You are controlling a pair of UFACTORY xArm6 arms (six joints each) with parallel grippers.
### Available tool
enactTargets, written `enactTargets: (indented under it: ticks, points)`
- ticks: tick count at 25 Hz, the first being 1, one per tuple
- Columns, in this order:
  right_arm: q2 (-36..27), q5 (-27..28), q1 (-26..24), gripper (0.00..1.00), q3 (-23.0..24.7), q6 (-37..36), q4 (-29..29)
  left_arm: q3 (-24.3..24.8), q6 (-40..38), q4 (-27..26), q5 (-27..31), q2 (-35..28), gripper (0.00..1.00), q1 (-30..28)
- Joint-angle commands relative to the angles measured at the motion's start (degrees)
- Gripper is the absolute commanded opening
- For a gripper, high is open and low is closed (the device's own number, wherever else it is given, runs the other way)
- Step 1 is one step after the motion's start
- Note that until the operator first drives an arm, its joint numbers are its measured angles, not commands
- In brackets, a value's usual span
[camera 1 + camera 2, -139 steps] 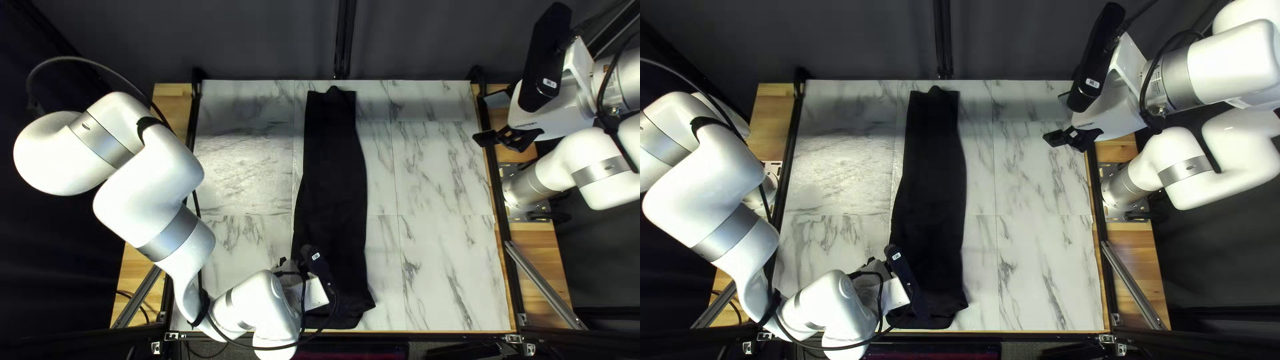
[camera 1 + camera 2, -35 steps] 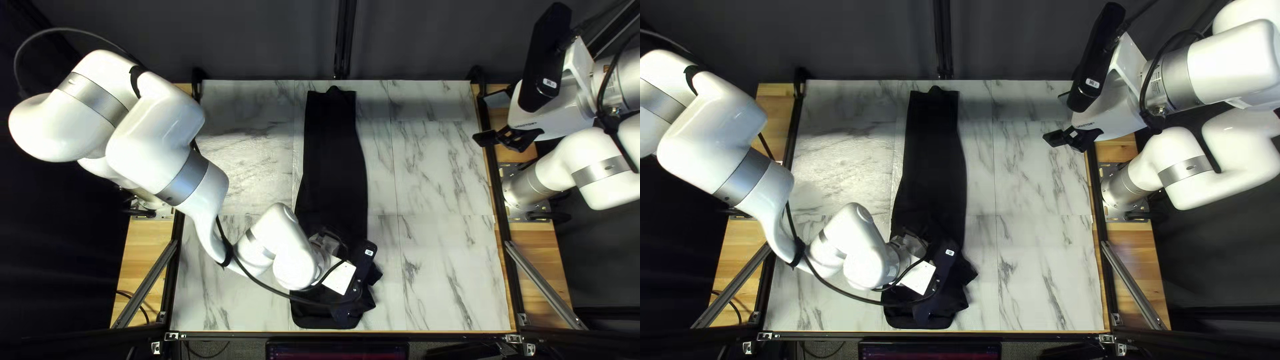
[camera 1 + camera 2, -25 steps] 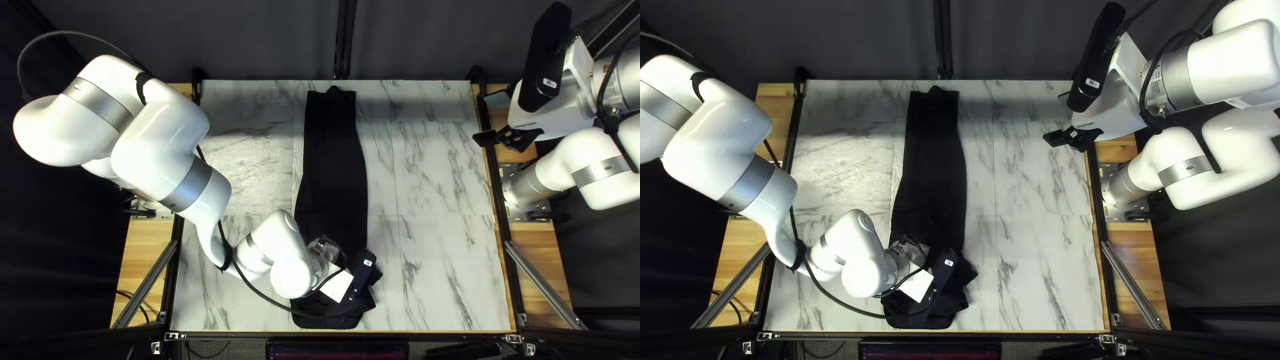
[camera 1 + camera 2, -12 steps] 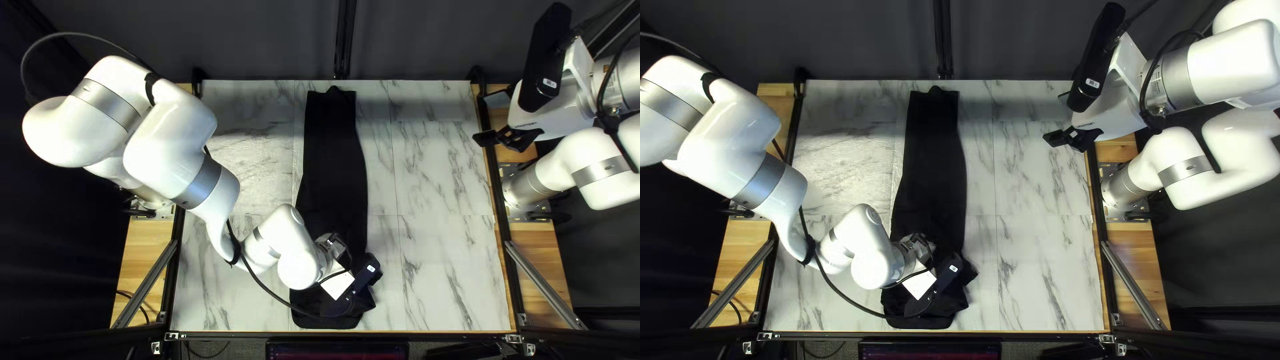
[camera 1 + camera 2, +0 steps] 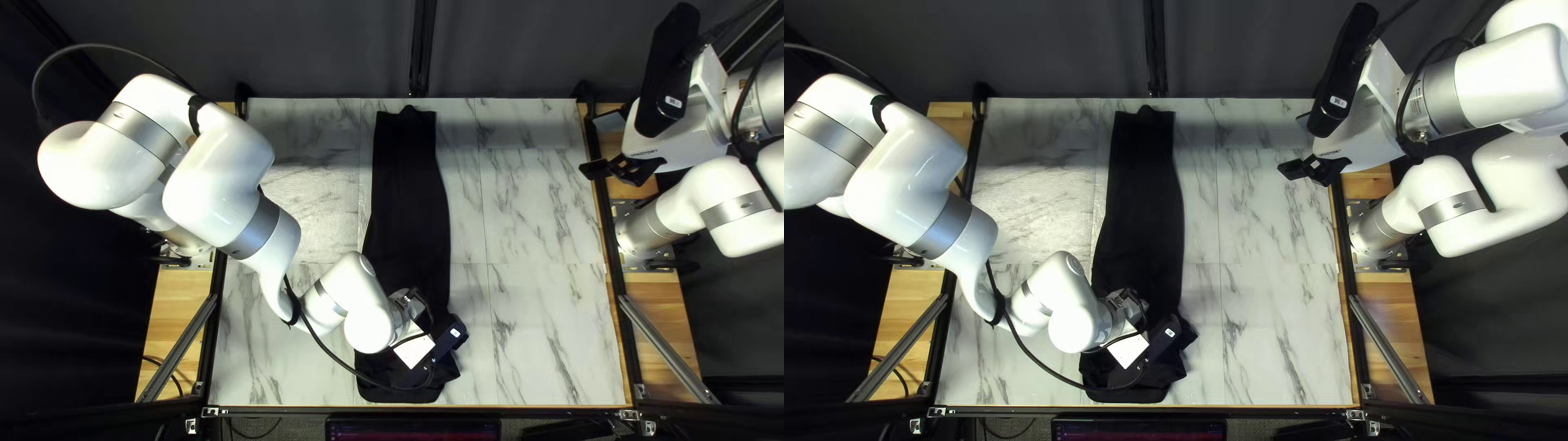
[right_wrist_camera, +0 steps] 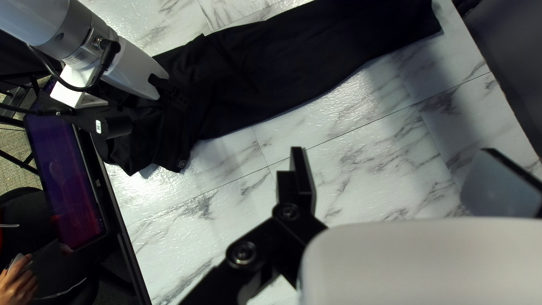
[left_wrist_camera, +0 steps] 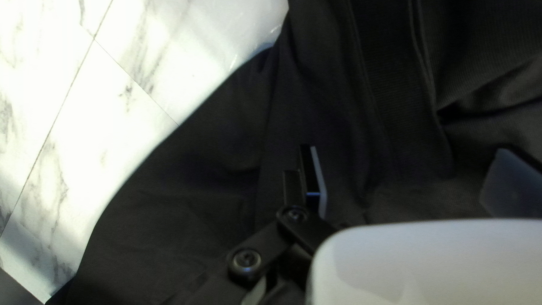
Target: Fold t-shirt
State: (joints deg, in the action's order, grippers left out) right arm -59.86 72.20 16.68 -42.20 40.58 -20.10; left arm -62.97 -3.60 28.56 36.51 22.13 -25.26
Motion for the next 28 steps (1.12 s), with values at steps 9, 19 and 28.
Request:
enactTargets:
  ticks: [9, 19, 28]
  points:
    - [0.0, 0.0, 0.0, 1.0, 0.0, 0.0, 0.0, -0.94, 0.65, -1.57, 1.98, -0.15, 0.0, -1.53]
    - [0.0, 0.0, 0.0, 1.0, 0.0, 0.0, 0.0, -5.14, 4.68, -1.69, 10.27, -3.76, 0.0, 0.43]
    - [0.0, 0.0, 0.0, 1.0, 0.0, 0.0, 0.0, -7.04, 10.31, -1.47, 13.5, -6.08, 0.0, 4.84]
